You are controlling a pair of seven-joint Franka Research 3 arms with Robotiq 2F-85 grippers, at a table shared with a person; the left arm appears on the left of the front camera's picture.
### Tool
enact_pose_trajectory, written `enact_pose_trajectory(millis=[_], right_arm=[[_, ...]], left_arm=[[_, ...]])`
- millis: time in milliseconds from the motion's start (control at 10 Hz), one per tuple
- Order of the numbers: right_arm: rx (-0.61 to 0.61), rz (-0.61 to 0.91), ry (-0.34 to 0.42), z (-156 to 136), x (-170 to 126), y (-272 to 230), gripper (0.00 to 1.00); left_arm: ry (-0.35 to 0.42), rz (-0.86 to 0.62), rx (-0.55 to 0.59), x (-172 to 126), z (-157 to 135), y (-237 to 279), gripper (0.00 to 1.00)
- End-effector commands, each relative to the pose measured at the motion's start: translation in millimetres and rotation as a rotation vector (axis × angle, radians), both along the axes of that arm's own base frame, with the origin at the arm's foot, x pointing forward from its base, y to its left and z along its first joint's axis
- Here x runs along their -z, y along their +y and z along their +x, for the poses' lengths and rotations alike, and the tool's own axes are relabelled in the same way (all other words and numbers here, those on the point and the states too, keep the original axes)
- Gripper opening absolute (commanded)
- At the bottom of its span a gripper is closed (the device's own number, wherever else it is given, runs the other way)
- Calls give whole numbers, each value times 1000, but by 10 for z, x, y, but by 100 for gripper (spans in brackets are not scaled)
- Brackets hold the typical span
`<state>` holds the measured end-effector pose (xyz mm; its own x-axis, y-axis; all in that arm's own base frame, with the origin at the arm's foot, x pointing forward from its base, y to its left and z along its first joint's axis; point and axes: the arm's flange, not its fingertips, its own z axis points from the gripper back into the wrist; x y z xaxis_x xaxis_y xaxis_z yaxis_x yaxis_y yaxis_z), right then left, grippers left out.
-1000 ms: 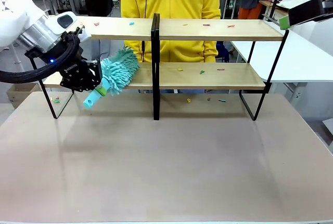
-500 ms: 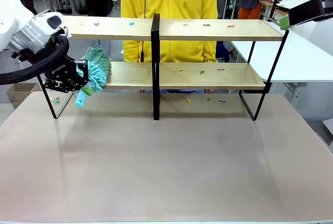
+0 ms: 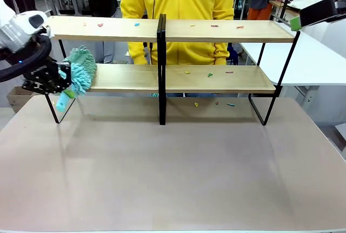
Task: Clean the shelves.
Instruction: Clean a randomly selected level of the Shelf with the Duster.
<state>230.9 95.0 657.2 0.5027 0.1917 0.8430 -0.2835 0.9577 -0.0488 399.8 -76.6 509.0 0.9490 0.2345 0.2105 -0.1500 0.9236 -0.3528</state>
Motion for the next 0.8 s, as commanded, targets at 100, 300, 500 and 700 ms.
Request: enact_pose_trajectory(millis=[100,300,500,700], right_arm=[[0,3,0,6,-3,0,100],[0,3,0,6,-3,0,100],[0,3,0,6,-3,0,100],[0,3,0,6,-3,0,100]], left_arm=[[22,66,-63,-48,-22,254,12],[68,155,-137,-58,-41,449,12],[-57,138,-201,-107,-94,461,12],[-67,127,-165,-128,-137,353,12]])
